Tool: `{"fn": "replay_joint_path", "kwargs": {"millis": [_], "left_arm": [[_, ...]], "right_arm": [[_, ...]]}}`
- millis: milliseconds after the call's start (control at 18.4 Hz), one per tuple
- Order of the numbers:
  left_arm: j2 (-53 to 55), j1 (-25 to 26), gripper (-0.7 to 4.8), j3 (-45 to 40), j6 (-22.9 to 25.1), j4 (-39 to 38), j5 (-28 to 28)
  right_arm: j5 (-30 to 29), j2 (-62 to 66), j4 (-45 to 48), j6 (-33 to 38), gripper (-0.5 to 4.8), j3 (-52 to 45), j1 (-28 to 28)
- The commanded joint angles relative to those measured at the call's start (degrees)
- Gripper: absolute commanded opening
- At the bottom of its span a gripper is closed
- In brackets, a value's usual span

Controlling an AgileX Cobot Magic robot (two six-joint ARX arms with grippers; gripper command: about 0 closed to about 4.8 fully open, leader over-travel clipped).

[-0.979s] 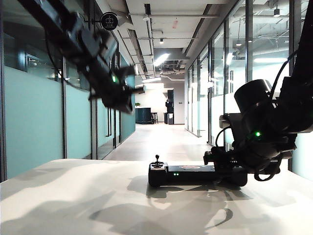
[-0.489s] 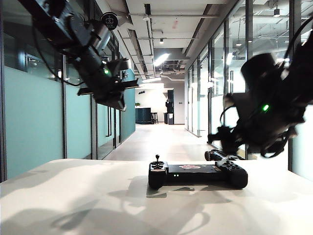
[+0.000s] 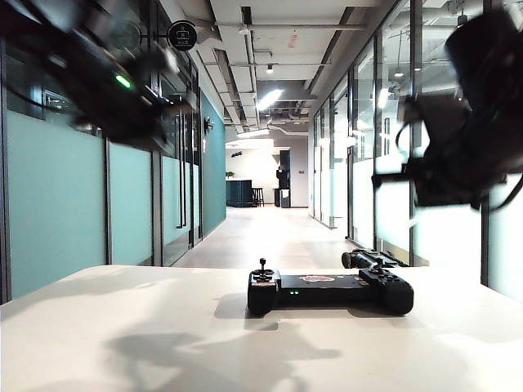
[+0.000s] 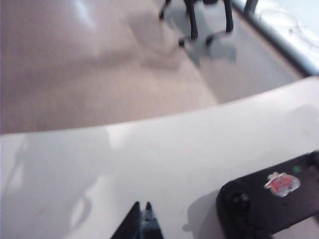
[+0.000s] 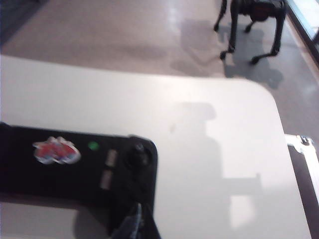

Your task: Push the left joystick on the remote control sitting on the white table backward to make the robot dog back up in a straight line until it returns close to you.

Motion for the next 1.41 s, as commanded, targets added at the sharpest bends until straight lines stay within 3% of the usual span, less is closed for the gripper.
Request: {"fn": "replay_joint_path", "kwargs": {"millis": [54,435,870,979,1251,1414], "left_arm": [[-8.0,-0.09,-0.05,-8.13,-0.85,5.68,-1.64],[-31.41,-0.09,-0.05,-29.22,-0.83,7.13,-4.5],[-62.86,-0.09,-0.06,-48.76,1.77,3.02,-6.47],[-69.4,-0.07,-0.06,-51.12,2.45,-1.09,-6.64],[-88.8,-0.07,-0.05,-53.29,5.75,-19.65,-10.36],[-91.23,-0.07,-0.05,-53.86,5.35,-21.44,-12.79]], "right_arm": [[-4.2,-5.01,-3.34,-1.11,-0.06,0.13,-0.04],[-8.13,-14.73,-7.48,-2.56,-0.06,-1.18,-0.04],[-10.56,-27.39,-7.48,-2.54,-0.06,-12.13,-0.02],[-10.78,-30.6,-7.48,-2.58,-0.06,-14.32,-0.02],[-11.19,-39.91,-7.48,-2.58,-0.06,-21.35,-0.02],[-11.65,-43.15,-7.17,-2.6,-0.06,-24.2,0.0]]}}
